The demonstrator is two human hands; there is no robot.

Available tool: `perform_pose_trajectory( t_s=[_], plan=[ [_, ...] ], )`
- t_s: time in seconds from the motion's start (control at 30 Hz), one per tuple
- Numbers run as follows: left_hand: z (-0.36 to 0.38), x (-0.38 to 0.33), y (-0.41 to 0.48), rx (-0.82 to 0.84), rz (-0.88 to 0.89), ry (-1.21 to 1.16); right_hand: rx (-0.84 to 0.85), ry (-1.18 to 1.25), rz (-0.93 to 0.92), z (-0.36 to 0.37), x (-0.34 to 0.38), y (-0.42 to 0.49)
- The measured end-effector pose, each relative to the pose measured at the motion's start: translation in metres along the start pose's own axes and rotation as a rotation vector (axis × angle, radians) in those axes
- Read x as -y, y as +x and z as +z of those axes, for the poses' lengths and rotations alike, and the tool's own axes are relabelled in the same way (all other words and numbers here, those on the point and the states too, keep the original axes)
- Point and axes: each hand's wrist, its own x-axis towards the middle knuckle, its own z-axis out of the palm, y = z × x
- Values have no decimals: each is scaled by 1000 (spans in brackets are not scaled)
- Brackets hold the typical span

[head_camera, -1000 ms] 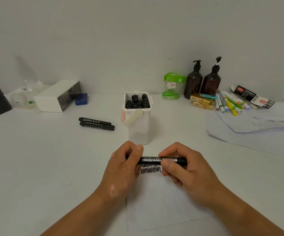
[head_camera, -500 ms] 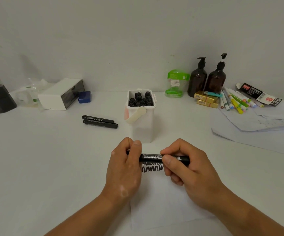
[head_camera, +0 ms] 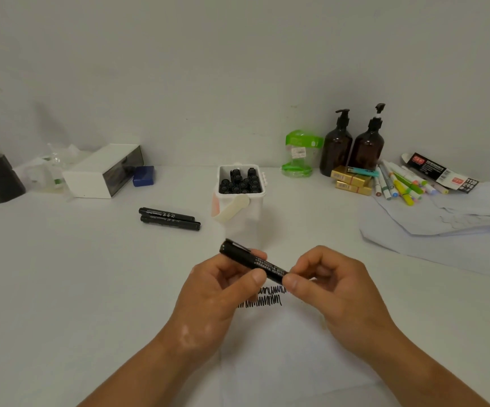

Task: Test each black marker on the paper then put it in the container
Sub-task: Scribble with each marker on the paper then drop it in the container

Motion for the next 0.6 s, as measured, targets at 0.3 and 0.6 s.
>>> perform_pose_trajectory(
  t_s=[0.3,0.6],
  plan=[
    [-6,-7,0,50,107,403,-30,-132,-63,2,-2,0],
    [-9,0,-2,278,223,733,108,-53,-29,0,-5,-3]
  ],
)
